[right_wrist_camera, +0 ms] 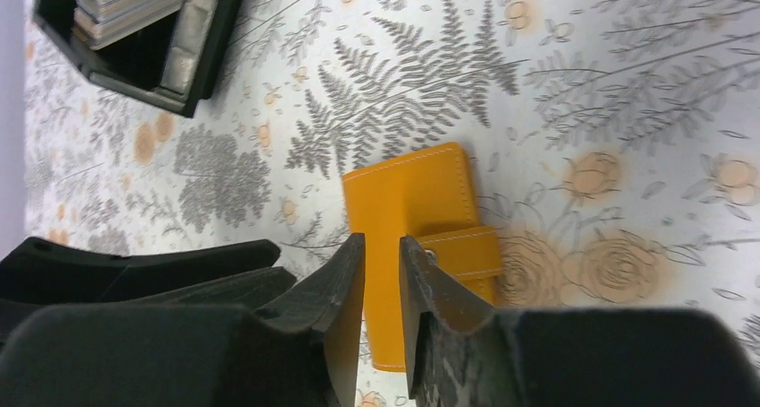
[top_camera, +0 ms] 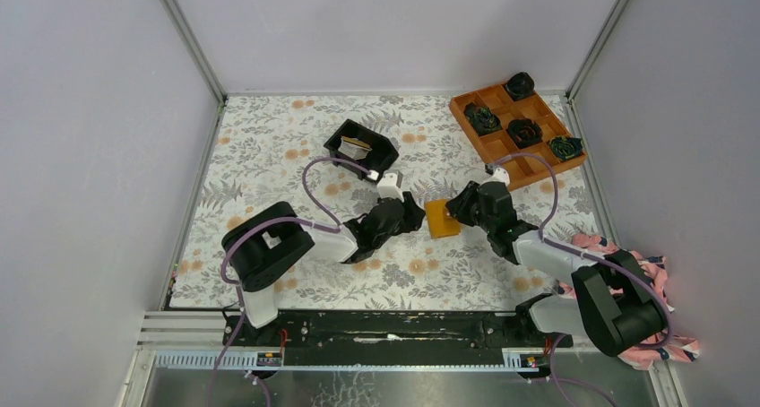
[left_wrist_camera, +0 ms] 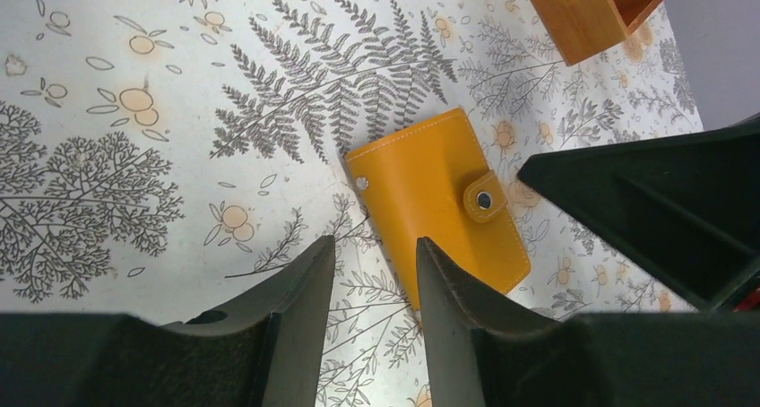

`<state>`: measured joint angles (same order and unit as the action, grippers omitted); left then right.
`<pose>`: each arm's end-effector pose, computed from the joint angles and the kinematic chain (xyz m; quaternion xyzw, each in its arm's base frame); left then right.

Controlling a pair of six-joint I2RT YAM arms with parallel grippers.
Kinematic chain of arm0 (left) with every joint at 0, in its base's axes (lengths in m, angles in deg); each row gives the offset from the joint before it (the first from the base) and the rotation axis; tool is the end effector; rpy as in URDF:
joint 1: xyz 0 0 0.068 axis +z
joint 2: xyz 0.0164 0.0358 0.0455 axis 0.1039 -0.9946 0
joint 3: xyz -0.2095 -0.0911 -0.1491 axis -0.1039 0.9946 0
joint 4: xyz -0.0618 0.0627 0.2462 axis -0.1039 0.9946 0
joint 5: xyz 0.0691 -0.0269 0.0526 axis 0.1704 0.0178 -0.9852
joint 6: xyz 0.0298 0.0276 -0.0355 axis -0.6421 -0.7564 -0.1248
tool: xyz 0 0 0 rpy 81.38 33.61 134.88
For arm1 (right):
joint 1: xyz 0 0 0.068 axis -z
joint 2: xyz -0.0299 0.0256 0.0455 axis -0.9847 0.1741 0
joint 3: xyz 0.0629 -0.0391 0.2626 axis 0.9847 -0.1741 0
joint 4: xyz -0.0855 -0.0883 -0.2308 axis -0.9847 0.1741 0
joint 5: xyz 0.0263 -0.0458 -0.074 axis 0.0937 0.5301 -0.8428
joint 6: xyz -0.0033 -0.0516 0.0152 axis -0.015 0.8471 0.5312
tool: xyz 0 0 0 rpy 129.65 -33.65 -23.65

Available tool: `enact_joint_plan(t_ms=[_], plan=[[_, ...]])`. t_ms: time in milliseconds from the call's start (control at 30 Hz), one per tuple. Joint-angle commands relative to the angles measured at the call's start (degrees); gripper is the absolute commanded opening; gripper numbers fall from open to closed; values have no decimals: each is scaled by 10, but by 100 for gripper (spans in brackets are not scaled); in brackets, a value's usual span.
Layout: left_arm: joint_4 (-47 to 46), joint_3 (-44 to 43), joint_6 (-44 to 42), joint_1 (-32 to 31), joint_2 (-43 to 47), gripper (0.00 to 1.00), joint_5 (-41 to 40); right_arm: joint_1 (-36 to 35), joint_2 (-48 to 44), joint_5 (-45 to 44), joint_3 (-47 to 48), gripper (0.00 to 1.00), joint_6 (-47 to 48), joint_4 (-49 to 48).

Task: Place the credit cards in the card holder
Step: Close the card holder at the center of the board.

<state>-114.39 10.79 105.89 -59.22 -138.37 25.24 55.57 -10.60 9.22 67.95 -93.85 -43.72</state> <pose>0.2211 -0.2779 0.1410 -0.0096 0.8367 -0.3074 0.4531 0.2275 0.1033 0.1744 0.1061 0.8374 0.2801 0.4571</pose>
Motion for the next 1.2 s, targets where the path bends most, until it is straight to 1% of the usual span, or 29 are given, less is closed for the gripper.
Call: enact_joint_plan(t_ms=[0,100,200,367,633,933,1167], plan=[[-50,20,12,-2,-12,46,-3,-6,-28,-89,23,26,33,56],[-54,25,17,-3,-18,45,4,-5,-21,-106,33,21,43,76],[-57,26,19,-7,-20,45,3,-5,-15,-83,32,14,52,66],[-48,12,17,-10,-27,45,11,-5,-2,-62,38,7,52,55],[-32,-18,18,-14,-58,44,23,-6,28,-52,49,7,55,70],[-24,-34,17,-15,-72,44,24,-5,57,-26,42,4,48,44],[-22,-42,18,-16,-82,43,25,-6,59,-18,33,4,46,31]])
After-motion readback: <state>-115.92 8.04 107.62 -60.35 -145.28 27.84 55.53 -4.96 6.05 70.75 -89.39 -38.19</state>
